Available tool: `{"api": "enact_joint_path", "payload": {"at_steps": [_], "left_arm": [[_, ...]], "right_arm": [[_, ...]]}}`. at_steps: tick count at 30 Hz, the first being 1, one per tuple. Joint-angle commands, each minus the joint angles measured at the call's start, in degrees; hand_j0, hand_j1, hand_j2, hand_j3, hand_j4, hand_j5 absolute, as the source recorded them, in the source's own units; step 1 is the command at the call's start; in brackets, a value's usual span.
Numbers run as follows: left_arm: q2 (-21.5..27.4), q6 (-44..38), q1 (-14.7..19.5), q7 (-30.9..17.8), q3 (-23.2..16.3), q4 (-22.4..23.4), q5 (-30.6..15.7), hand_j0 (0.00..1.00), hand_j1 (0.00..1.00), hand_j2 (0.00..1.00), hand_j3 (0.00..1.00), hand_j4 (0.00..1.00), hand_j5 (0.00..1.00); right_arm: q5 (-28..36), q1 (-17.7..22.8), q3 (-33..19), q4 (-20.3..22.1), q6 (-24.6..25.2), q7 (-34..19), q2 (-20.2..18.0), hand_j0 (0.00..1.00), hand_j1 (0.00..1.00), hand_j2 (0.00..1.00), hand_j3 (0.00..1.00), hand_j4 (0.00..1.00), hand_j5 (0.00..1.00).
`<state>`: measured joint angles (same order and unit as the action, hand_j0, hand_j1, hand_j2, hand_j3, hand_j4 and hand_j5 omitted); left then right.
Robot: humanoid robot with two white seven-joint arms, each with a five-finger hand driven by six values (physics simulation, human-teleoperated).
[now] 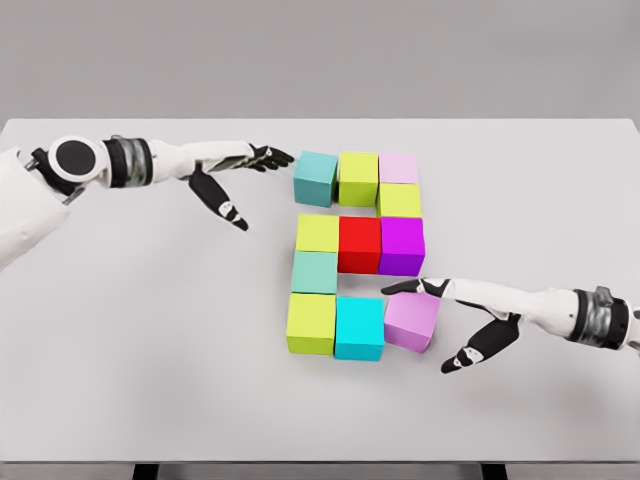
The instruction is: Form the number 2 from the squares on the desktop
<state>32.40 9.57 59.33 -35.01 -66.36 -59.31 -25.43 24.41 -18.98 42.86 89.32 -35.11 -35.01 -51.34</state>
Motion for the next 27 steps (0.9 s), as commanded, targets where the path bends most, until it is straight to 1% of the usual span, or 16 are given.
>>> {"api": "enact_joint_path", "payload": {"at_steps": [1, 4, 6, 7, 10, 11, 13, 18, 22, 27], "left_arm": [[-1.1, 0.1, 0.0, 0.0, 0.5, 3.0, 0.2, 1.0, 1.0, 1.0, 1.0, 1.0, 1.0], [-1.4, 0.0, -0.1, 0.0, 0.5, 3.8, 0.4, 1.0, 1.0, 1.0, 1.0, 1.0, 1.0], [-3.0, 0.1, -0.1, 0.0, 0.5, 6.6, 1.4, 1.0, 1.0, 1.0, 1.0, 1.0, 1.0], [-3.5, 0.2, 0.0, 0.0, 0.5, 7.2, 1.4, 1.0, 1.0, 1.0, 1.0, 1.0, 1.0], [-3.8, 0.1, -0.1, 0.0, 0.5, 7.4, 1.7, 1.0, 1.0, 1.0, 1.0, 1.0, 1.0], [-4.5, 0.0, -0.1, 0.0, 0.5, 7.4, 3.8, 1.0, 1.0, 1.0, 1.0, 1.0, 1.0], [-5.8, 0.1, -0.1, 0.0, 0.5, 8.8, 4.4, 1.0, 1.0, 1.0, 1.0, 1.0, 1.0], [-5.9, 0.2, -0.1, 0.0, 0.4, 8.7, 4.7, 1.0, 1.0, 1.0, 1.0, 1.0, 1.0], [-6.7, 0.3, -0.1, 0.0, 0.5, 8.5, 5.8, 1.0, 1.0, 1.0, 1.0, 1.0, 1.0], [-7.2, 0.5, -0.2, 0.0, 0.4, 8.0, 6.0, 1.0, 1.0, 1.0, 1.0, 1.0, 1.0]], "right_arm": [[0.5, 0.1, 0.0, 0.4, 0.1, 0.0, -0.1, 1.0, 1.0, 1.0, 1.0, 1.0, 1.0], [0.5, 0.1, 0.1, 0.8, 0.1, 0.0, -0.2, 1.0, 1.0, 1.0, 1.0, 1.0, 1.0], [0.5, 0.0, 0.3, 0.6, 0.1, 0.0, -0.2, 1.0, 1.0, 1.0, 1.0, 1.0, 1.0], [0.5, 0.0, 0.1, 0.5, 0.1, 0.0, -0.1, 1.0, 1.0, 1.0, 1.0, 1.0, 1.0], [0.6, -1.0, -0.2, -1.4, 0.1, 0.0, 0.1, 1.0, 1.0, 1.0, 1.0, 1.0, 1.0], [0.6, -1.8, -0.2, -2.4, 0.1, 0.0, 0.2, 1.0, 1.0, 1.0, 1.0, 1.0, 1.0], [0.7, -2.8, -0.1, -4.6, 0.1, 0.0, 1.0, 1.0, 1.0, 1.0, 1.0, 1.0, 1.0], [0.7, -2.8, 0.3, -5.1, 0.1, 0.0, 1.1, 1.0, 1.0, 1.0, 1.0, 1.0, 1.0], [0.6, -2.8, 0.5, -6.8, 0.1, 0.0, 1.8, 1.0, 1.0, 1.0, 1.0, 1.0, 1.0], [0.5, -2.9, 0.5, -6.3, 0.1, 0.0, 2.3, 1.0, 1.0, 1.0, 1.0, 1.0, 1.0]]}}
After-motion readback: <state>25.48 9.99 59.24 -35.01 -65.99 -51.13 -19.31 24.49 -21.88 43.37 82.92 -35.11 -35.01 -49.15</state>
